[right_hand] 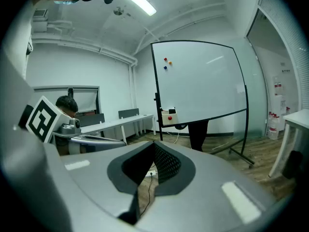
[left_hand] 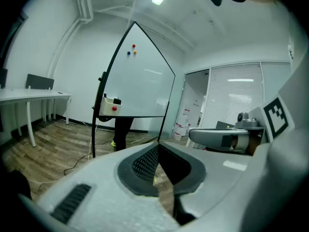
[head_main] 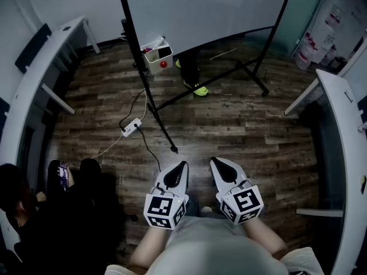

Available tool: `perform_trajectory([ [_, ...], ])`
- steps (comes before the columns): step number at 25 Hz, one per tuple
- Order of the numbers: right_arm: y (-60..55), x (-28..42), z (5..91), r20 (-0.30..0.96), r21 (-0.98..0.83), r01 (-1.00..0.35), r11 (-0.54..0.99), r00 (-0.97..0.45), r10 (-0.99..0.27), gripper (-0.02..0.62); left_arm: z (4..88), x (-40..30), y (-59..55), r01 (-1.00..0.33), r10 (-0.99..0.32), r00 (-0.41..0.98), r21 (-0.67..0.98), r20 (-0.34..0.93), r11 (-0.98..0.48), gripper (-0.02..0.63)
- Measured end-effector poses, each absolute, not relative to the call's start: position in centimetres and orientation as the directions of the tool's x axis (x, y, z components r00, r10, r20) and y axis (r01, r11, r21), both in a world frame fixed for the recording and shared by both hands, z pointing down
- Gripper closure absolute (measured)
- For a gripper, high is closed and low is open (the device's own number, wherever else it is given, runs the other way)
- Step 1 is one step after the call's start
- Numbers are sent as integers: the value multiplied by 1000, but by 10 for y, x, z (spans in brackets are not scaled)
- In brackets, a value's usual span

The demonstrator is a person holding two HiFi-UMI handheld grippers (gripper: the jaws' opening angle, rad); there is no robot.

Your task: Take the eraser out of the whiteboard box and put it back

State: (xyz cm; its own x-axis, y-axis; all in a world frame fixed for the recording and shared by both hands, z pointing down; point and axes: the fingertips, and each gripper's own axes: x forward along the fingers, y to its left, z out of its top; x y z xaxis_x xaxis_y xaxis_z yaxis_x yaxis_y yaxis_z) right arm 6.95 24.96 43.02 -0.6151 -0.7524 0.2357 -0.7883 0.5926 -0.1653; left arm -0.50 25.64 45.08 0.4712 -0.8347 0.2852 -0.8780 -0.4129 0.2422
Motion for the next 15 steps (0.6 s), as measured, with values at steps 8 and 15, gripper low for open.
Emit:
perform_trajectory([
  [8,336,107,443,216,-171,-802,573,-598,-772,591,448,57,336,-868,-821,494,224,286,-444,606],
  [15,375,124,440,204,-129,-790,599,-613,-764,591,447,82,370,-874,-833,484,197,268,-444,606],
])
